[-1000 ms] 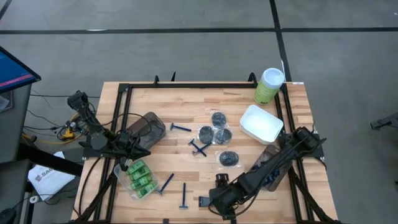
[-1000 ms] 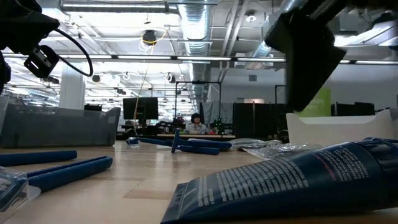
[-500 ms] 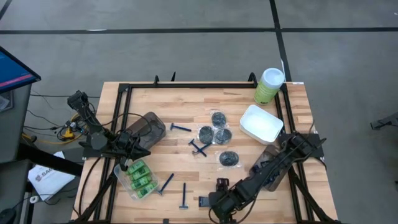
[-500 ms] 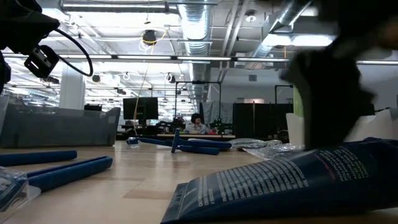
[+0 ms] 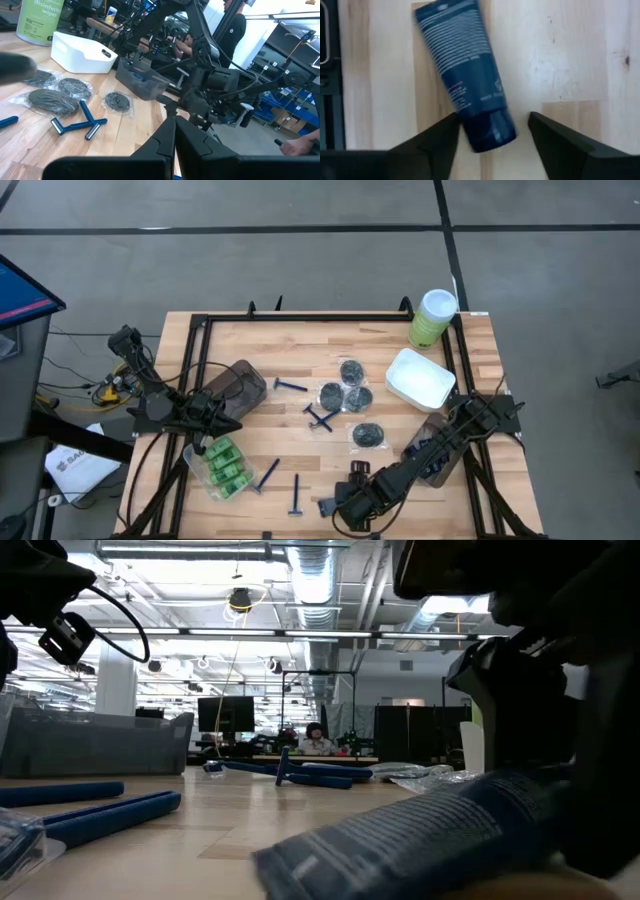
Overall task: Pick & Place Travel size toiletries
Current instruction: Put the blue shave cream into the right black bin
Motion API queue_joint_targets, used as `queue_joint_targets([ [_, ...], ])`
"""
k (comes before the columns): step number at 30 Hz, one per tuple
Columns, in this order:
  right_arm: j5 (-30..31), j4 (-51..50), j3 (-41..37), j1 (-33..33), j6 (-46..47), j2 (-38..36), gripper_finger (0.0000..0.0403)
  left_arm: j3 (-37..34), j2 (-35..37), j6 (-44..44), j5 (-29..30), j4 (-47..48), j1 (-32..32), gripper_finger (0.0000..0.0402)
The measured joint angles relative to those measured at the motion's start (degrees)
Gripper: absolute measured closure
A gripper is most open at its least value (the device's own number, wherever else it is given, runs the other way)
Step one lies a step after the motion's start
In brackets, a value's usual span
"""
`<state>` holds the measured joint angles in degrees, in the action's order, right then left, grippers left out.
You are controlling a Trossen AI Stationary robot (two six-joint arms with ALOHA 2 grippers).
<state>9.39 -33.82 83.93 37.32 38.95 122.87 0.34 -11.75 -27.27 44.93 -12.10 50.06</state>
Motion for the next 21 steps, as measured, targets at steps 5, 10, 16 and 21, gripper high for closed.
queue_joint_targets([
  [5,0.0,-0.6,0.1,-0.4,0.1,0.0,0.0268,0.0,0.0,0.0,0.0,0.0,0.0,0.0400],
  [10,-0.4,-2.6,1.7,-0.5,-1.6,0.2,0.0355,0.0,0.0,0.0,0.0,0.0,0.0,0.0400],
  [16,-1.8,-4.4,1.9,-1.2,-3.2,-0.1,0.0389,0.0,0.0,0.0,0.0,0.0,0.0,0.0400],
  [21,-3.8,-6.3,2.0,-1.6,-10.6,-2.2,0.0328,0.0,0.0,0.0,0.0,-0.2,0.0,0.0400],
])
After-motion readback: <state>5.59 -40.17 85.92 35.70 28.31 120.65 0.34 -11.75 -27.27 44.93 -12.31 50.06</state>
